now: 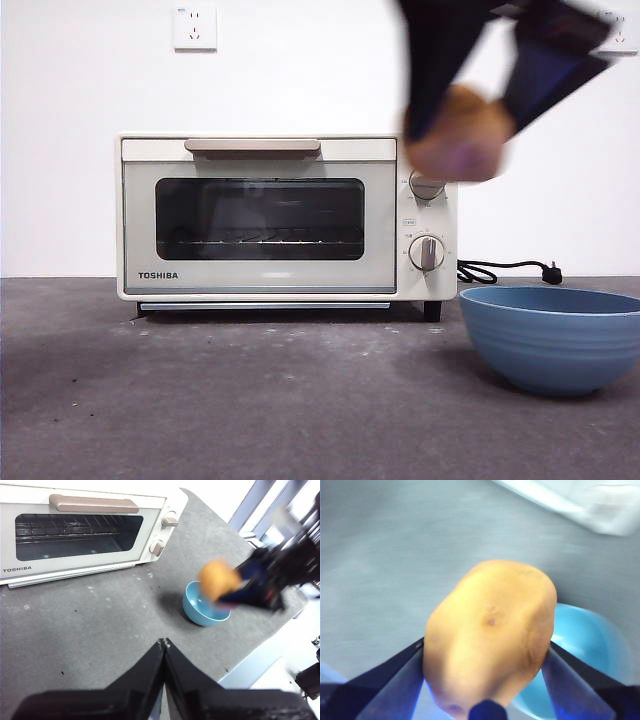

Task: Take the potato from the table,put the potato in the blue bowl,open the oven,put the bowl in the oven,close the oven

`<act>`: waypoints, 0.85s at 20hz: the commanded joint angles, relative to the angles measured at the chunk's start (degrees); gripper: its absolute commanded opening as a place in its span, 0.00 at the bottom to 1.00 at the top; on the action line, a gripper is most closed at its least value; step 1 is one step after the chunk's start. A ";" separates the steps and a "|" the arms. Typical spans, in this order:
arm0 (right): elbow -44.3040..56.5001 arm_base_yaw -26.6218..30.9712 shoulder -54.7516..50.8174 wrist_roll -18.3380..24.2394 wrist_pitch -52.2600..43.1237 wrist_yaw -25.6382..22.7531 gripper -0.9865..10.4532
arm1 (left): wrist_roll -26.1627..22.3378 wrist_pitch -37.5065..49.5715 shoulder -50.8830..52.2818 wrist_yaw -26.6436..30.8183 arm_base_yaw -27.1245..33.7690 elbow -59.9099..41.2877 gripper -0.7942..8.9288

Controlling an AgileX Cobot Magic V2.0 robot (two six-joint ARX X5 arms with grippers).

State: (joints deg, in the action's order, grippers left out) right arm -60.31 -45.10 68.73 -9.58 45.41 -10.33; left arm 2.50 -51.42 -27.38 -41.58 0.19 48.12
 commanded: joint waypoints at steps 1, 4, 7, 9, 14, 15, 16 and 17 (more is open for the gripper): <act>0.04 5.25 -1.25 2.67 2.69 -0.11 0.08 | -1.07 0.39 -0.26 -0.42 -0.22 -0.02 0.07; 1.46 10.40 -0.50 4.11 1.55 3.72 0.08 | -1.09 0.46 -0.52 -0.39 -0.24 -0.02 0.07; 5.68 13.09 1.88 4.13 -2.27 4.46 0.08 | -1.09 0.48 -0.59 -0.39 -0.24 -0.02 0.07; 9.11 14.45 3.89 4.15 -4.96 4.70 0.08 | -1.09 0.48 -0.59 -0.39 -0.22 -0.02 0.07; 14.43 15.10 7.50 3.85 -12.28 7.41 0.08 | -1.09 0.55 -0.61 -0.39 -0.24 -0.02 0.07; 14.43 15.10 8.15 3.87 -13.00 7.39 0.08 | -1.09 0.57 -0.61 -0.37 -0.24 -0.02 0.07; 14.43 15.10 8.57 3.89 -13.51 7.39 0.10 | -1.09 0.57 -0.61 -0.39 -0.22 -0.02 0.07; 14.43 15.10 9.14 3.89 -13.70 7.39 0.12 | -1.07 0.55 -0.61 -0.39 -0.24 -0.02 0.07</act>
State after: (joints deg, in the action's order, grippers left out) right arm -46.37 -29.98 77.36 -5.96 31.81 -2.98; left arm 2.35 -51.37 -28.03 -41.58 0.19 48.12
